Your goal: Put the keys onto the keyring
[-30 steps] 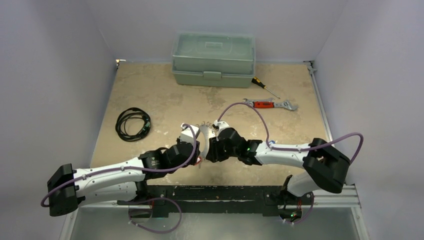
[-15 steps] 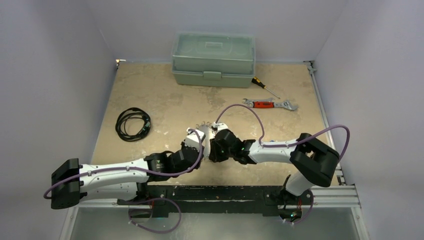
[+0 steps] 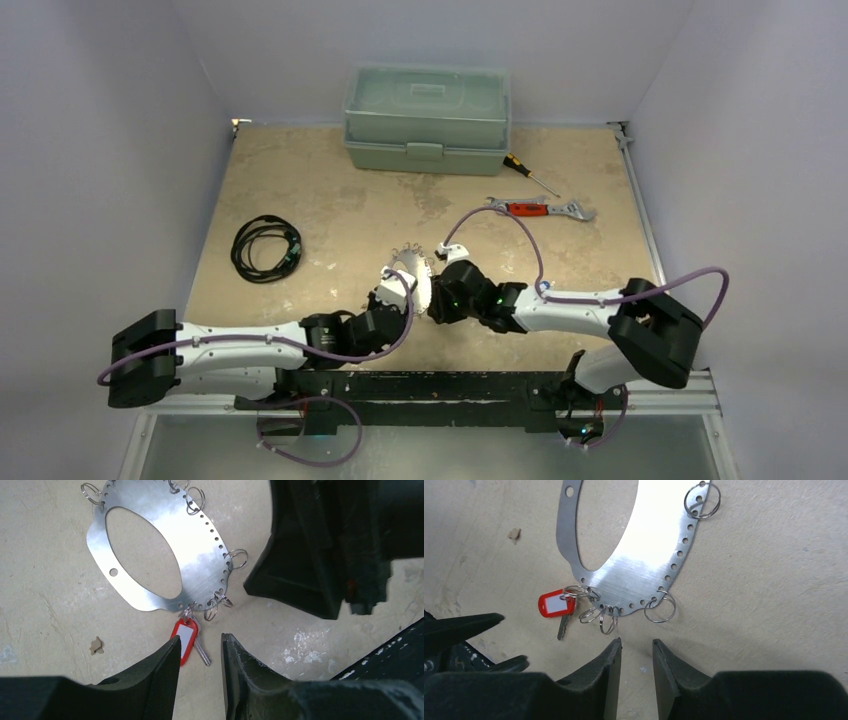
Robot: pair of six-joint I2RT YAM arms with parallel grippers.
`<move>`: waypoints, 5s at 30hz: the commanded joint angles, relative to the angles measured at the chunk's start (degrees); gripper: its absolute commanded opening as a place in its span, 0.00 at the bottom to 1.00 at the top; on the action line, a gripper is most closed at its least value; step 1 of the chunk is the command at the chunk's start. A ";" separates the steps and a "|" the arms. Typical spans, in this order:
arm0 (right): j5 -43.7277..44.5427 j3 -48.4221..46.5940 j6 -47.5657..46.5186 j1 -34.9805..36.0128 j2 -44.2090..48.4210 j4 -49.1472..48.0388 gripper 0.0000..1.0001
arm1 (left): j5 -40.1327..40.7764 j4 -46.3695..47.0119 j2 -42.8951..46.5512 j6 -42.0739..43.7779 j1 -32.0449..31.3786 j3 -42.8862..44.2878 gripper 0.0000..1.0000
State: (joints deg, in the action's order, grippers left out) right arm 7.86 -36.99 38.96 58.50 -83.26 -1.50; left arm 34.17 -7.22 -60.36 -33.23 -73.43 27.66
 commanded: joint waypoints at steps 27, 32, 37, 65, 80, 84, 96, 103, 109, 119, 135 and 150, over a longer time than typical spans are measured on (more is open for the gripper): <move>4.65 6.28 -1.17 0.30 24.41 11.09 0.39 | 5.85 16.68 -21.58 12.15 -4.44 2.09 0.21; 4.71 6.75 -1.57 0.30 25.06 11.24 0.39 | 7.41 17.32 -23.58 12.27 -3.97 2.19 0.18; 4.64 6.93 -1.39 0.30 25.26 11.19 0.39 | 8.43 16.42 -26.02 12.07 -3.16 3.48 0.17; 2.60 3.38 -3.36 0.30 21.66 8.22 0.42 | -1.67 10.24 -13.81 9.98 0.48 3.48 0.19; 2.25 5.23 -2.97 0.30 24.03 10.39 0.42 | -12.15 7.31 -22.16 14.35 5.58 8.57 0.11; 2.34 4.92 -3.10 0.30 23.47 10.37 0.42 | -12.42 7.31 -22.88 15.10 5.58 8.89 0.11; 1.56 4.57 -3.43 0.30 21.89 9.58 0.43 | -10.53 -3.33 -19.59 15.56 5.66 13.97 0.34; 0.68 4.51 -3.93 0.30 20.92 8.53 0.43 | -11.64 -4.99 -23.10 17.21 5.93 15.51 0.24; 0.34 4.42 -4.24 0.29 20.69 8.48 0.43 | -11.67 -3.47 -24.59 17.97 6.15 15.90 0.23; 0.33 4.20 -4.33 0.30 20.25 8.80 0.43 | -14.19 -1.69 -25.73 17.55 6.19 16.42 0.25; -0.34 4.37 -4.83 0.30 19.51 8.18 0.43 | -11.88 -4.94 -27.91 16.18 5.34 21.73 0.26; -0.98 3.68 -5.03 0.30 18.18 8.31 0.43 | -12.07 -3.76 -28.56 14.95 3.35 21.80 0.29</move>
State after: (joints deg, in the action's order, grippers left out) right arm 7.77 -31.27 34.92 58.50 -63.88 8.58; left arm 24.25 -15.99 -89.69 -19.44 -66.81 45.78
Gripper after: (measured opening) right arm 0.427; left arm 0.249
